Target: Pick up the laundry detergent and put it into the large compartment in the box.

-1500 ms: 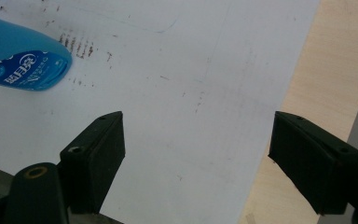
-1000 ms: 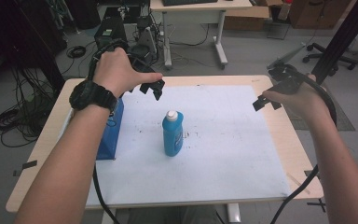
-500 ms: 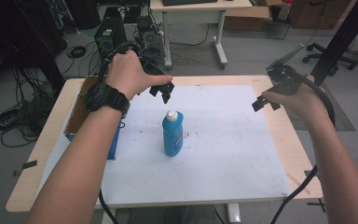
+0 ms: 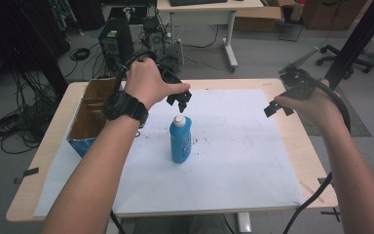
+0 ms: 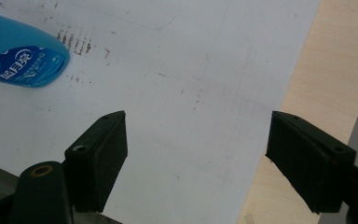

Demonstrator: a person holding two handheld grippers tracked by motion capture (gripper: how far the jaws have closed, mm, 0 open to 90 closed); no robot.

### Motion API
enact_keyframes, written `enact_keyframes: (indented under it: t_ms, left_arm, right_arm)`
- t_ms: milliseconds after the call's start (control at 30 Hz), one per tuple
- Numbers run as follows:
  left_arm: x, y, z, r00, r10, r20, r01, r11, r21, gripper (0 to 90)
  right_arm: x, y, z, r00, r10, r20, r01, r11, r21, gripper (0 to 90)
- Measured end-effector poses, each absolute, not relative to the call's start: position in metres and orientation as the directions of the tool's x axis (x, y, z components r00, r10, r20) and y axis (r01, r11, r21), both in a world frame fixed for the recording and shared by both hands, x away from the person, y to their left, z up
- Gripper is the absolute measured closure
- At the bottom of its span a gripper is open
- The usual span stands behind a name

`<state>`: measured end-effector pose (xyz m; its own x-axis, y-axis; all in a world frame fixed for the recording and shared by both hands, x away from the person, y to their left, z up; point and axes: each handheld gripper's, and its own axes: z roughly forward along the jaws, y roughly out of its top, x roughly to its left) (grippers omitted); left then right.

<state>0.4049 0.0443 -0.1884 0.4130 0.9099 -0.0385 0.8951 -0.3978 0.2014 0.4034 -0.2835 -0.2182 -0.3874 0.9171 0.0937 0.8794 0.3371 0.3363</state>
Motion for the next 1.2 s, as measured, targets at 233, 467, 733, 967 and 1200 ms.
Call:
enact_keyframes:
  t_ms: [233,467,733,967,1200]
  left_arm:
    - [0.405,0.033,-0.197,0.419,0.908,-0.017,0.894,-0.409,0.182,14.8]
    - [0.405,0.029,-0.202,0.419,0.908,-0.009,0.894,-0.41,0.18,14.9]
    - [0.406,0.023,-0.21,0.42,0.908,0.01,0.895,-0.415,0.164,15.0]
    - [0.409,0.019,-0.22,0.425,0.905,0.009,0.895,-0.421,0.145,15.0]
    - [0.412,0.017,-0.231,0.423,0.906,0.014,0.898,-0.421,0.131,15.2]
  right_arm:
    - [0.402,-0.285,-0.219,-0.393,0.914,0.097,0.875,0.34,0.344,21.1]
    - [0.4,-0.287,-0.219,-0.391,0.915,0.101,0.875,0.336,0.349,21.2]
    - [0.399,-0.288,-0.22,-0.392,0.914,0.102,0.875,0.336,0.349,21.2]
    - [0.399,-0.289,-0.222,-0.393,0.914,0.102,0.875,0.337,0.347,21.3]
    - [0.4,-0.291,-0.224,-0.394,0.914,0.101,0.875,0.338,0.346,21.3]
